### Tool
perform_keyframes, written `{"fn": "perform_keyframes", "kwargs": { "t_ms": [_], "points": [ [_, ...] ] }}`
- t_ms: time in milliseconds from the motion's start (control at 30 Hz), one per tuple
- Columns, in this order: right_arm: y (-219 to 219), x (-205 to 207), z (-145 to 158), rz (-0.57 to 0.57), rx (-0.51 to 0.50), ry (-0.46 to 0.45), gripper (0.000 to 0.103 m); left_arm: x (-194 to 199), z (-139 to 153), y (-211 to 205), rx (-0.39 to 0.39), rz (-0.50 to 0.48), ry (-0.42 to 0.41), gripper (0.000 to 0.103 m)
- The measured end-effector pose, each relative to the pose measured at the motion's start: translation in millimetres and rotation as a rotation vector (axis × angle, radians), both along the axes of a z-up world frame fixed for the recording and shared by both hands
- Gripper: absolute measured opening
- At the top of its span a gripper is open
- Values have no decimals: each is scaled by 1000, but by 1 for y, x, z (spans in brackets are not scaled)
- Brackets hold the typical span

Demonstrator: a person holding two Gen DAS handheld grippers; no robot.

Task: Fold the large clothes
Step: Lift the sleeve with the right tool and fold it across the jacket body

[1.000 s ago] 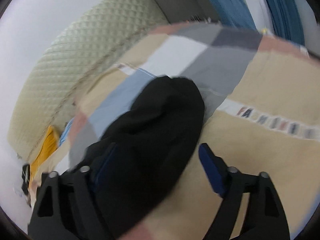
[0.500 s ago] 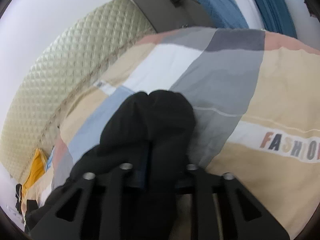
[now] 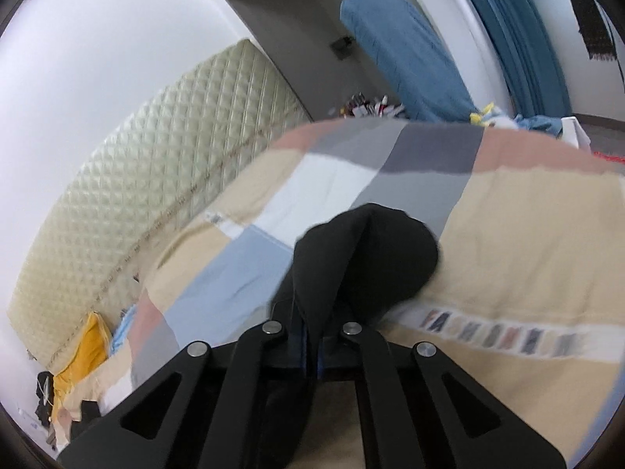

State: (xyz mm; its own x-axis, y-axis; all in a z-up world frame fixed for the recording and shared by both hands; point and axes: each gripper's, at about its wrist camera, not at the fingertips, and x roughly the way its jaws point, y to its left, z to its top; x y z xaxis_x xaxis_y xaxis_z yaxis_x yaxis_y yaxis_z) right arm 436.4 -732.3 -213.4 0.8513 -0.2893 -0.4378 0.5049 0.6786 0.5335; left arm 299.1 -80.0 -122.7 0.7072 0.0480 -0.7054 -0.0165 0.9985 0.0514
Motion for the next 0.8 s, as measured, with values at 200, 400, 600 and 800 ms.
{"fn": "perform_keyframes", "kwargs": {
  "t_ms": [200,400,600,800],
  "points": [
    [18,-23,51,24,-32,-25,2,-31,32,1,40,-21,-69,102],
    [61,-40,113,65,-107,-51,2,-60,54,18,48,-26,-105,102],
    [118,-48,180,125,-195,-66,3,-92,72,45,2,-9,-164,102],
    [218,-49,234,188,-393,-13,3,-117,82,75,-54,45,-210,102]
  ]
}}
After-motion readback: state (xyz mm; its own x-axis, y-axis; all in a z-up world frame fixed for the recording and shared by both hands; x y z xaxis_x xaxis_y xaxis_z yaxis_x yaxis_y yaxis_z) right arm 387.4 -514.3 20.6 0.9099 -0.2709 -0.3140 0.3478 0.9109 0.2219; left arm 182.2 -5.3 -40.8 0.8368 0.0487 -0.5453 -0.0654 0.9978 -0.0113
